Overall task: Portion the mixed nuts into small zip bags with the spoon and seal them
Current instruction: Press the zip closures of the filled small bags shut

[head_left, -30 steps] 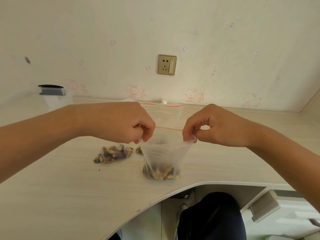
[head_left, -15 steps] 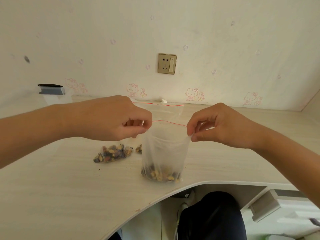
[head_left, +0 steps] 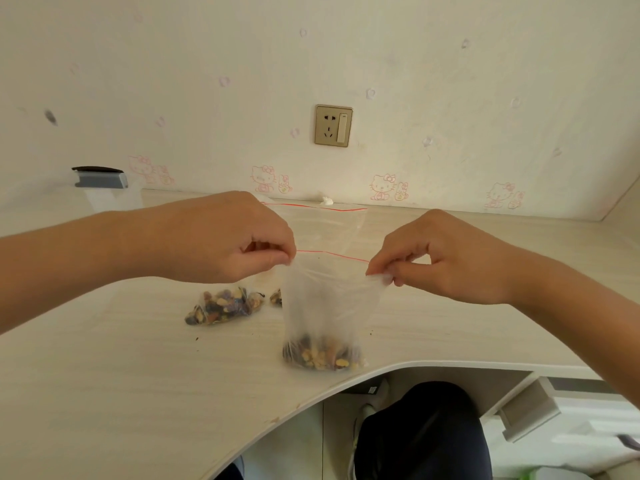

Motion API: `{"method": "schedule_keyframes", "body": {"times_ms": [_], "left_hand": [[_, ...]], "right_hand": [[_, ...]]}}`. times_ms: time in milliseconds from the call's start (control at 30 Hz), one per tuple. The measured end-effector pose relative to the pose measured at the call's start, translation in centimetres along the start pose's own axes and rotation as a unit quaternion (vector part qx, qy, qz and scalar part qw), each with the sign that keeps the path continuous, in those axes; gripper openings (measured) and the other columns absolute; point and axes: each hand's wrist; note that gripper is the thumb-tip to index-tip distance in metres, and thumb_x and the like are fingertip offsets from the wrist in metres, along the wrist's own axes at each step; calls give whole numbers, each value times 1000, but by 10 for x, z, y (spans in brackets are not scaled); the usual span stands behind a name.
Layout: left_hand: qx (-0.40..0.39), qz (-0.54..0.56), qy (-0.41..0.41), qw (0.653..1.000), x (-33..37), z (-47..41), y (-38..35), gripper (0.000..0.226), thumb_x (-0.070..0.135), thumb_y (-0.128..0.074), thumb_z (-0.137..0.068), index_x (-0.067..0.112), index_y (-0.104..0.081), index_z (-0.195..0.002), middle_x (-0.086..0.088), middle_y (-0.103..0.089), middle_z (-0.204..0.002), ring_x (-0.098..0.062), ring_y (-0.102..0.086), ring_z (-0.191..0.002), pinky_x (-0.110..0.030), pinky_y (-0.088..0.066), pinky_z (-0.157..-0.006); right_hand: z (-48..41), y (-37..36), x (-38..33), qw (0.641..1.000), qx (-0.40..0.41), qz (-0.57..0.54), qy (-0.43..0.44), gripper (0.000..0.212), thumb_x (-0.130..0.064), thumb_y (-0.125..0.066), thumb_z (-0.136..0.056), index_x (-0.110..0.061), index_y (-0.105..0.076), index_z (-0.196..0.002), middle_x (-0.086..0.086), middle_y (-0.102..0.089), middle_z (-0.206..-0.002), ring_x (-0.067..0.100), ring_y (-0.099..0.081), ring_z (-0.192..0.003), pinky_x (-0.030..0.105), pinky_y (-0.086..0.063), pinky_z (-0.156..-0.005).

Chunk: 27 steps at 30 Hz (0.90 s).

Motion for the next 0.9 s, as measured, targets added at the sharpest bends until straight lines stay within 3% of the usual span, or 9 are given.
{"method": "schedule_keyframes", "body": {"times_ms": [67,167,367,500,600,667,733,900], "left_hand": [[7,3,-1,1000,0,0,0,23,40,-51,-98,34,-73,-96,20,-68,-78,-7,-65,-77,-7,-41,-69],[5,1,5,1000,-1,0,1,24,41,-48,-103,36,-71,-96,18,-68,-79,-8,-65,-77,-9,-42,-68],[-1,-9,7,1000,-1,-1,1,16,38,-54,-100,37,-69,-95,20,-66,-78,-8,-64,-80,-10,-42,-69],[6,16,10,1000,-1,4,3,12,32,-62,-98,37,-65,-88,21,-65,-75,-9,-65,-78,-4,-42,-66],[5,47,24,999,0,8,1,13,29,-65,-97,37,-65,-87,18,-68,-78,-11,-67,-79,-5,-42,-65],[2,46,25,999,1,8,-1,15,27,-66,-98,37,-64,-87,18,-67,-79,-11,-67,-80,-6,-42,-66],[-2,33,23,999,2,7,-2,16,25,-65,-99,36,-63,-87,17,-66,-79,-12,-65,-79,-7,-42,-66],[-8,25,30,999,5,5,1,21,25,-65,-100,38,-59,-85,16,-66,-78,-12,-64,-79,-8,-42,-68]], "right_hand": [[0,5,-2,1000,-10,-13,-15,30,5,-64,-93,-17,-83,-100,-8,-78,-86,11,-74,-80,38,-61,-81],[0,10,-6,999,-26,-31,-14,32,9,-63,-89,-16,-83,-93,-5,-79,-83,15,-75,-77,40,-62,-78],[-1,11,-8,997,-45,-67,9,31,13,-64,-85,-14,-79,-84,-1,-76,-81,18,-73,-74,29,-60,-73],[2,8,1,994,1,-110,3,30,18,-61,-86,-8,-75,-84,3,-75,-81,18,-72,-75,22,-54,-72],[6,2,5,992,39,-118,-6,23,12,-61,-84,-9,-71,-82,1,-72,-81,17,-69,-76,27,-55,-73],[8,-2,4,994,44,-101,-5,14,-1,-60,-80,-12,-69,-81,-1,-70,-81,15,-66,-76,36,-57,-72],[6,-5,2,995,45,-87,6,16,0,-63,-84,-14,-69,-81,-2,-68,-80,16,-64,-76,44,-57,-74],[5,-4,-1,998,39,-36,31,29,5,-69,-92,-20,-82,-98,-16,-73,-87,17,-70,-87,35,-58,-81]]}}
Point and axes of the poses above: each hand's wrist, its own z-axis away from the middle knuckle, its own y-axis out of the back of the hand, x = y × z
